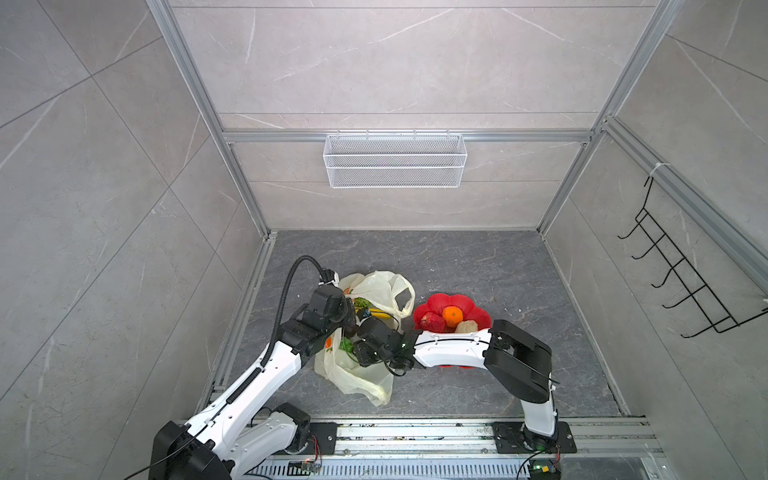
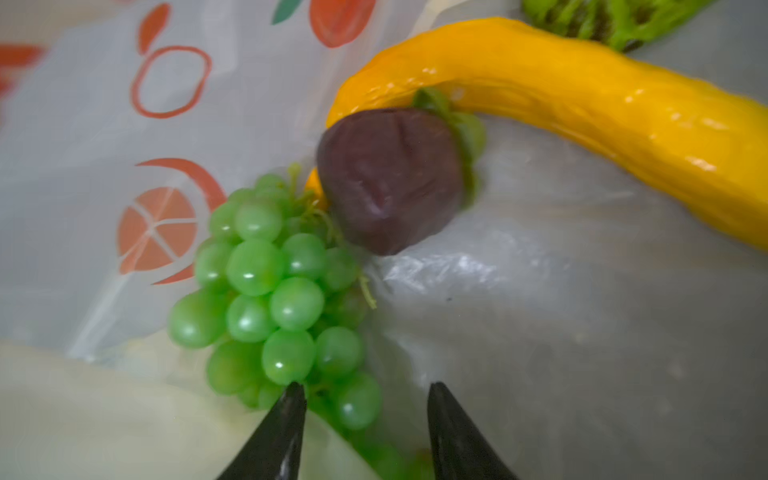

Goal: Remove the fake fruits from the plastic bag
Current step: 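Push the right gripper deeper into the bag toward the green custard apple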

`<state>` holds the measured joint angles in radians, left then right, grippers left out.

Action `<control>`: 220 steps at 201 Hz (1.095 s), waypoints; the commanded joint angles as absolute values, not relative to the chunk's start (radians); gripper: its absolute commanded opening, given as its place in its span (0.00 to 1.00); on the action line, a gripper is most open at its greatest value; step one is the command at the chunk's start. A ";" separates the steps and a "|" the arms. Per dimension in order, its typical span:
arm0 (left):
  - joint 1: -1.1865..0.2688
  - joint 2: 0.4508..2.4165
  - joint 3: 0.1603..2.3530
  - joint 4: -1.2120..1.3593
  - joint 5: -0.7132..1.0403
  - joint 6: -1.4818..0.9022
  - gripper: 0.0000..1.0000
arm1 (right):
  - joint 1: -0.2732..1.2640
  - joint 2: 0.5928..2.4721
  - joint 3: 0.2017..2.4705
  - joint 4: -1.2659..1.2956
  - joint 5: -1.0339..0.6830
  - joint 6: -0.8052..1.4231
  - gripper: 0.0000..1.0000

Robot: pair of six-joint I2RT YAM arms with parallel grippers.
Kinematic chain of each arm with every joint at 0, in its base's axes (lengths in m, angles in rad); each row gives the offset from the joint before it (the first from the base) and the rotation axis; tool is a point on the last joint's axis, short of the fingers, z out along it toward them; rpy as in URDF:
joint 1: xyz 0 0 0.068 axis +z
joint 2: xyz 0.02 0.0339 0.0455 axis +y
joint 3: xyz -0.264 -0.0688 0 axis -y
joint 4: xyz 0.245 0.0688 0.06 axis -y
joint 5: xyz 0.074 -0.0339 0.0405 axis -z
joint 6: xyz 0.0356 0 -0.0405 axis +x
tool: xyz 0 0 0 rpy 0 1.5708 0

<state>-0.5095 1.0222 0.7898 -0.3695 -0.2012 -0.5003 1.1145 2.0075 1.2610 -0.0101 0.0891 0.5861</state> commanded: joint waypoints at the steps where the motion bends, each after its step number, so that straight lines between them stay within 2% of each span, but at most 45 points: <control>1: -0.503 1.004 0.842 -0.363 -0.176 -0.478 0.11 | 1.072 2.031 1.306 -0.013 0.131 0.555 0.51; 35: -0.503 0.992 0.832 -0.371 -0.169 -0.480 0.11 | 1.032 2.037 1.371 -0.014 0.175 0.552 0.52; 142: -0.503 1.002 0.830 -0.357 -0.123 -0.502 0.11 | 0.983 2.241 1.653 -0.088 0.365 0.649 0.69; 188: -0.503 1.013 0.820 -0.350 -0.126 -0.503 0.11 | 0.976 2.284 1.727 -0.151 0.452 0.665 0.84; 220: -0.503 1.009 0.808 -0.339 -0.123 -0.508 0.11 | 0.960 2.343 1.794 -0.186 0.453 0.693 0.88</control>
<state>-0.5095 1.0145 0.8051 -0.3656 -0.1448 -0.5014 0.9813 2.2841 1.7344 -0.1226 0.4091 0.6590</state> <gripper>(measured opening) 0.112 0.876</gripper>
